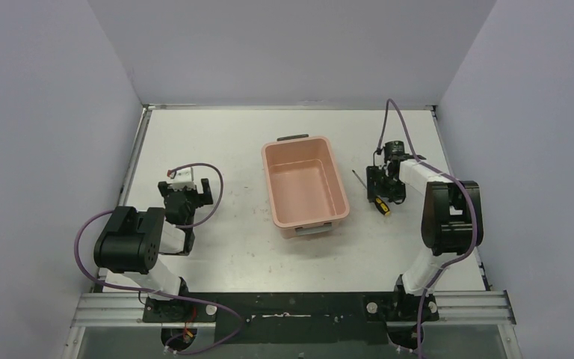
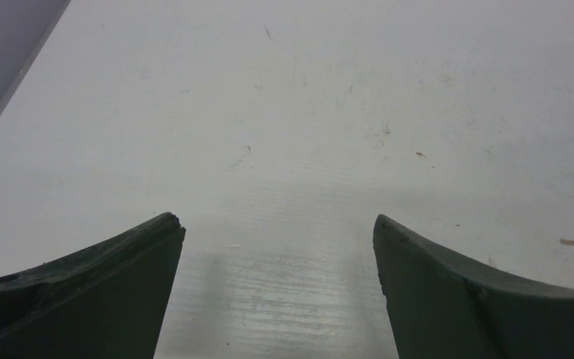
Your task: Put the screwdriver in the bin
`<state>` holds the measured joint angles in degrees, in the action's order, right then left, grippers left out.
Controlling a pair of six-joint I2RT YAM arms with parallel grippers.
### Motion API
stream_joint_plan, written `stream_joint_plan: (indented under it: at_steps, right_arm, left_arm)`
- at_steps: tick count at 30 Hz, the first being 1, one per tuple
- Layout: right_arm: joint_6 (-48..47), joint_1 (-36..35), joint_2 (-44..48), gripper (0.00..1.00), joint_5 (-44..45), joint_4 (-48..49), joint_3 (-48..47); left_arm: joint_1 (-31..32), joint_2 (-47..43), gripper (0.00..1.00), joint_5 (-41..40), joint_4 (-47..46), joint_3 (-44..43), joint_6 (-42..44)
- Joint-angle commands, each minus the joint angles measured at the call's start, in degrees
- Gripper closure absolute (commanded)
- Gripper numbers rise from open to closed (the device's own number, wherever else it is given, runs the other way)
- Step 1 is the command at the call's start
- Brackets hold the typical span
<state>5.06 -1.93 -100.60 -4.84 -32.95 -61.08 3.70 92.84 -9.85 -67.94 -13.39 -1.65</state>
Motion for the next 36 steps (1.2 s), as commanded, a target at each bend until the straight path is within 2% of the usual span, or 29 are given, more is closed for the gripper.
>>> stream_joint_plan:
  at_steps: [1, 2, 4, 7, 14, 19, 23, 27, 32, 36]
  right_arm:
    - [-1.17, -1.37, -0.77, 0.56, 1.8, 0.23, -0.77]
    - [-1.15, -1.52, -0.29, 0.73, 1.93, 0.24, -0.69]
    - [-1.21, -1.51, 1.49, 1.0, 2.85, -0.01, -0.81]
    - [-1.37, -1.5, 5.32, 1.0, 4.62, -2.18, -2.83]
    - [0.72, -2.75, 14.76, 1.0, 8.27, -13.05, -15.31]
    - [5.72, -11.69, 17.24, 1.0, 9.7, -18.63, -25.81]
    - [10.47, -23.06, 16.83, 1.0, 9.54, -17.14, -31.06]
    - [12.39, -32.57, 13.62, 1.0, 6.83, -11.94, -31.95]
    - [13.43, -37.4, 5.38, 1.0, 5.47, -11.91, -29.99]
    - [15.27, -39.53, 2.14, 1.0, 5.28, -9.89, -25.2]
  left_arm:
    - [0.16, -0.03, 0.03, -0.26, -2.22, -1.11, 0.31]
    - [0.16, -0.04, 0.03, -0.26, -2.2, -1.11, 0.25]
    - [0.14, -0.03, 0.03, -0.26, -2.25, -1.11, 0.29]
    - [0.18, -0.07, 0.03, -0.28, -2.21, -1.11, 0.33]
    - [0.23, -0.02, 0.03, -0.26, -2.27, -1.11, 0.29]
    - [0.16, -0.01, 0.03, -0.26, -2.28, -1.11, 0.32]
    - [0.13, -0.06, 0.03, -0.27, -2.27, -1.11, 0.33]
    - [0.18, -0.03, 0.03, -0.26, -2.2, -1.11, 0.3]
    - [0.21, -0.03, 0.03, -0.31, -2.22, -1.11, 0.34]
    - [0.16, 0.05, 0.03, -0.26, -2.28, -1.11, 0.33]
